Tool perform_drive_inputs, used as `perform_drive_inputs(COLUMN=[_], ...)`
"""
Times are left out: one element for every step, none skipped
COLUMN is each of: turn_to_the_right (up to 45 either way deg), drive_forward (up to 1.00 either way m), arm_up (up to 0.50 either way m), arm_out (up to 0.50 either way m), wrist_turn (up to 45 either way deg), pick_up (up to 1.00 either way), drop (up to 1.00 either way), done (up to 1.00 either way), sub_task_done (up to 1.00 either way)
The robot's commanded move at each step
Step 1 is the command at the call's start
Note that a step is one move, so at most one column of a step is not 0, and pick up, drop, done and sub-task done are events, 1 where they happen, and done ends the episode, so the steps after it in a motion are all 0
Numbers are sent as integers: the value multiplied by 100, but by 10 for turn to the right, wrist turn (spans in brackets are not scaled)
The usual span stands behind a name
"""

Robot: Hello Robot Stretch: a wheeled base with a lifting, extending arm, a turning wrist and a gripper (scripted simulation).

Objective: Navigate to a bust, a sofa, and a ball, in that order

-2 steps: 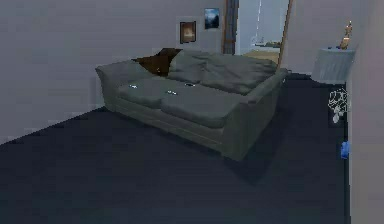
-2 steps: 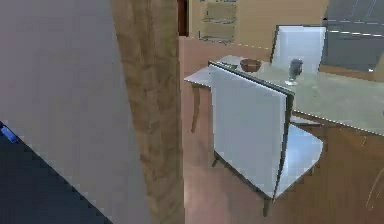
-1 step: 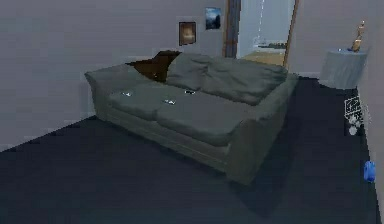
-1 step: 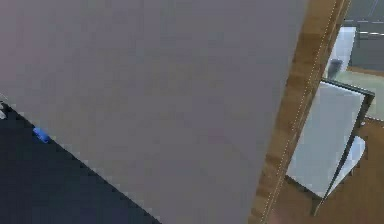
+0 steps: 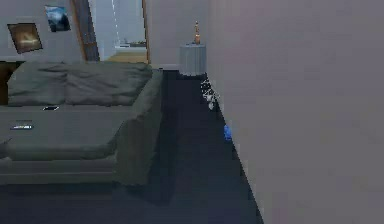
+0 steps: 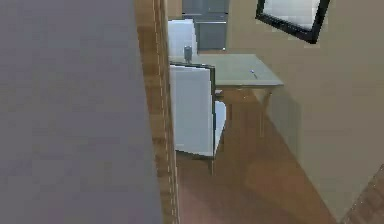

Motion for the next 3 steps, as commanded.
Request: perform_drive_inputs(turn_to_the_right=[0, 0, 30], drive_forward=[100, 100, 0], arm_up=[0, 0, 0], arm_out=[0, 0, 0], wrist_turn=[0, 0, 0], pick_up=[0, 0, 0], drop=[0, 0, 0], done=[0, 0, 0], sub_task_done=[0, 0, 0])
